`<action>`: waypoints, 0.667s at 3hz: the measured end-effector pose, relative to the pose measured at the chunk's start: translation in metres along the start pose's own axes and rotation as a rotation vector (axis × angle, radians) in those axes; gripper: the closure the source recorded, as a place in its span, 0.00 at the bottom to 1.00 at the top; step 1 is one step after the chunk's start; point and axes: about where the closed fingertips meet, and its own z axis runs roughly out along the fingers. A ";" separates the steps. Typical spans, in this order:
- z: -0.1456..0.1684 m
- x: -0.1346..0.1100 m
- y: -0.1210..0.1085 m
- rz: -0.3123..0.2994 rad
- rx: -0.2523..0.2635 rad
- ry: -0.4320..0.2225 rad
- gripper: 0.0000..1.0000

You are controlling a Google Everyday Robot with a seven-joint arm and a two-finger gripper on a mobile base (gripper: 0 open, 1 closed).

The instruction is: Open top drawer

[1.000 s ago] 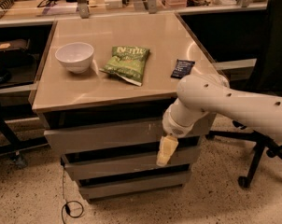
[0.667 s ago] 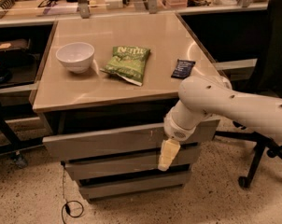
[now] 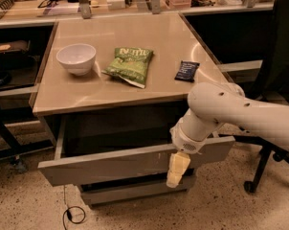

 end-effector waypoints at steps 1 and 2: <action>0.000 0.000 0.000 0.000 0.000 0.000 0.00; -0.010 0.026 0.040 0.075 -0.060 0.042 0.00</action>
Offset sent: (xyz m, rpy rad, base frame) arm -0.1378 -0.0657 0.0146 -0.1007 0.2756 -0.1618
